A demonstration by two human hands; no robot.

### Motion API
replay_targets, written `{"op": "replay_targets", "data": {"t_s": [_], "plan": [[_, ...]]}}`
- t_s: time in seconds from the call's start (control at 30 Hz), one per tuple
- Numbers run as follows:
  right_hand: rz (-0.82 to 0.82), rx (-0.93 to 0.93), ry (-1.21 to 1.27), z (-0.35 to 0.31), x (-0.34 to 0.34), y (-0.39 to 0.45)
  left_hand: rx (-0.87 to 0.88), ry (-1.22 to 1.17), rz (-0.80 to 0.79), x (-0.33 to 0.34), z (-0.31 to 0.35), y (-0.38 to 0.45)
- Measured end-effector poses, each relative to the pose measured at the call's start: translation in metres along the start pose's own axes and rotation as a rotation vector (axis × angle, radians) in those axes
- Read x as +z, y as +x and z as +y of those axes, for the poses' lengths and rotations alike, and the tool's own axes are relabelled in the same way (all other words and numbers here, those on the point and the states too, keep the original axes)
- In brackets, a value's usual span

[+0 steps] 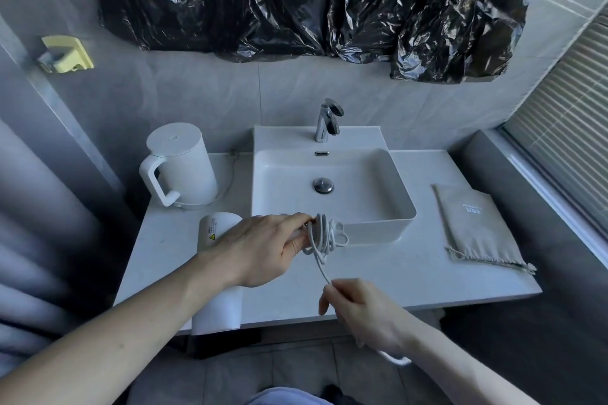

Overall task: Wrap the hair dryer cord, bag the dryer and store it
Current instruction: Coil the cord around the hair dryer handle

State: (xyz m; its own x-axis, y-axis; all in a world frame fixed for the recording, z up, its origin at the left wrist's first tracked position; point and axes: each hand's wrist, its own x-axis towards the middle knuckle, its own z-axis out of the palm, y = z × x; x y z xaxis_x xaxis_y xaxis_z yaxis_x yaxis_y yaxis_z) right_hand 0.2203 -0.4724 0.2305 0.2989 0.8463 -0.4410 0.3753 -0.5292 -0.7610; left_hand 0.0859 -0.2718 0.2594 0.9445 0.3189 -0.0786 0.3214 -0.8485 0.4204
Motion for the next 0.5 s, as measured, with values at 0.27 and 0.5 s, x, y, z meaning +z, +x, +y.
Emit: {"op": "replay_targets", "data": {"t_s": [0.27, 0.5], "plan": [[0.069, -0.122, -0.383, -0.045, -0.033, -0.035, -0.054, 0.114, -0.103, 0.013, -0.016, 0.010], [0.273, -0.250, -0.331, -0.066, -0.075, -0.014, 0.019, 0.101, -0.166, 0.022, 0.000, -0.007]]}}
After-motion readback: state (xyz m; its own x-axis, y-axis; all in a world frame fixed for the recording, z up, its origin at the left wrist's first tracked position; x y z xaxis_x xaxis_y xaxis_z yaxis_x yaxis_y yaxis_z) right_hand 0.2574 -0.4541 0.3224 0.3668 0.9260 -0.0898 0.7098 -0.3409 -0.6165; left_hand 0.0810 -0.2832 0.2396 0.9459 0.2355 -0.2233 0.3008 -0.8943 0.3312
